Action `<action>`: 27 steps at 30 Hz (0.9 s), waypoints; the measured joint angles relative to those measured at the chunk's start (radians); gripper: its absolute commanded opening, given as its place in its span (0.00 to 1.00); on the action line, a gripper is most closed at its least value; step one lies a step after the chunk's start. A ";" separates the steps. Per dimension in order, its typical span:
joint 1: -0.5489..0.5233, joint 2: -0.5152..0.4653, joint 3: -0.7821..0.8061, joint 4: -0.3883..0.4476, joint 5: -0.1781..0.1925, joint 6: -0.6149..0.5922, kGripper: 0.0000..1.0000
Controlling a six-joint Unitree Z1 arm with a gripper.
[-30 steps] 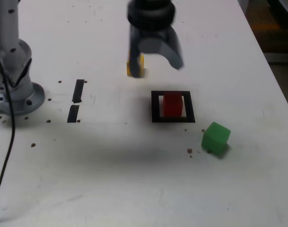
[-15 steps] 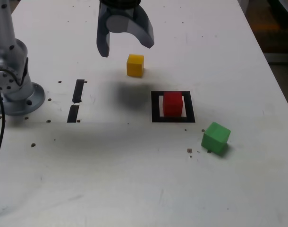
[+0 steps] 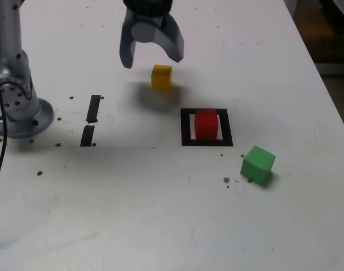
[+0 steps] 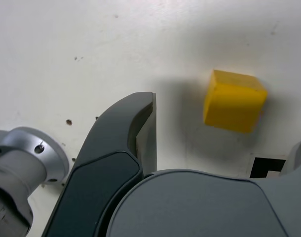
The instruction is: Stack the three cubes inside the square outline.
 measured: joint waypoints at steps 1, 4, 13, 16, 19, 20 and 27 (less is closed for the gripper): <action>0.004 0.006 0.000 -0.010 0.001 0.015 1.00; 0.018 0.025 -0.003 -0.030 0.003 0.047 1.00; 0.053 0.088 0.016 -0.094 -0.006 0.100 0.99; 0.058 0.101 0.020 -0.115 -0.010 0.107 0.99; 0.061 0.118 0.022 -0.133 -0.018 0.115 0.99; 0.061 0.126 0.022 -0.140 -0.022 0.118 0.99; 0.061 0.147 0.023 -0.168 -0.044 0.129 0.99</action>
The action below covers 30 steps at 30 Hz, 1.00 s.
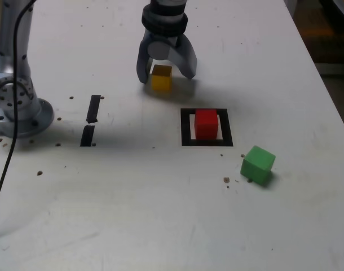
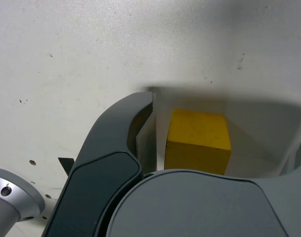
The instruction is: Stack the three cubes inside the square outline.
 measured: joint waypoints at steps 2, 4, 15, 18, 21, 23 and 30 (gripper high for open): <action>0.000 0.004 0.004 -0.004 -0.001 0.000 0.97; 0.003 0.009 0.008 -0.007 -0.002 0.000 0.94; 0.020 0.011 0.022 -0.020 -0.018 -0.001 0.40; 0.020 0.011 0.022 -0.037 -0.020 0.004 0.30; 0.020 0.011 0.022 -0.052 -0.030 0.022 0.23; 0.019 0.011 0.022 -0.057 -0.036 0.028 0.21; 0.013 -0.013 0.022 -0.055 -0.043 0.026 0.12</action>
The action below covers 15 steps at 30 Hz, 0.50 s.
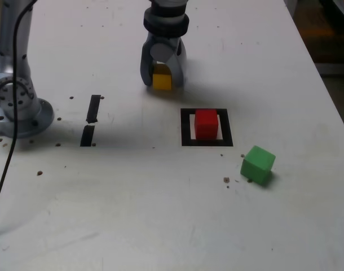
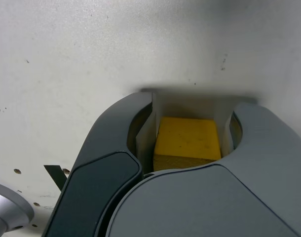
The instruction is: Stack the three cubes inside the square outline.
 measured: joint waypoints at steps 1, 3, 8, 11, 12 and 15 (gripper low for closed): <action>-0.003 -0.006 0.000 0.003 -0.001 -0.004 0.11; -0.010 -0.025 0.000 0.013 -0.004 -0.016 0.10; -0.038 -0.088 -0.006 0.053 -0.014 -0.068 0.10; -0.063 -0.113 -0.019 0.071 -0.019 -0.106 0.10; -0.077 -0.121 -0.029 0.080 -0.020 -0.123 0.10; -0.119 -0.140 -0.064 0.115 -0.021 -0.178 0.10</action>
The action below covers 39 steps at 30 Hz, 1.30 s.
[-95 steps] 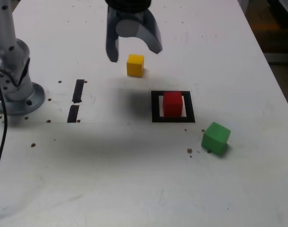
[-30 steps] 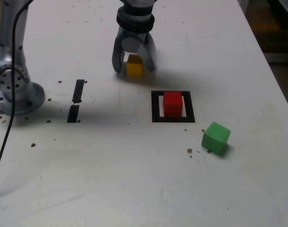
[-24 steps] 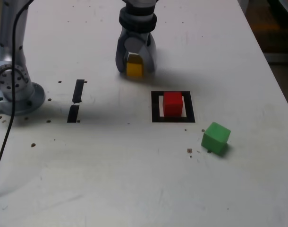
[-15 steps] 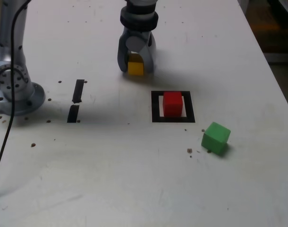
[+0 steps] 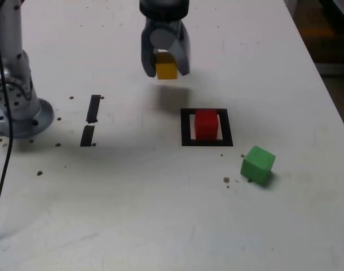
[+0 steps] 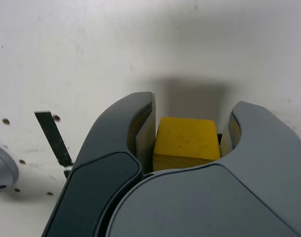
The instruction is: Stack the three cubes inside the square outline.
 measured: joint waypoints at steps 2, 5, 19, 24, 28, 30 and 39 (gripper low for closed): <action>-0.032 -0.004 -0.025 0.030 0.002 -0.041 0.10; -0.084 -0.004 -0.073 0.082 0.012 -0.106 0.10; -0.302 0.093 -0.400 0.319 0.011 -0.297 0.10; -0.344 0.138 -0.430 0.314 0.000 -0.332 0.11; -0.363 0.155 -0.408 0.279 -0.001 -0.354 0.12; -0.366 0.161 -0.386 0.244 -0.002 -0.369 0.12; -0.381 0.183 -0.302 0.133 -0.010 -0.409 0.14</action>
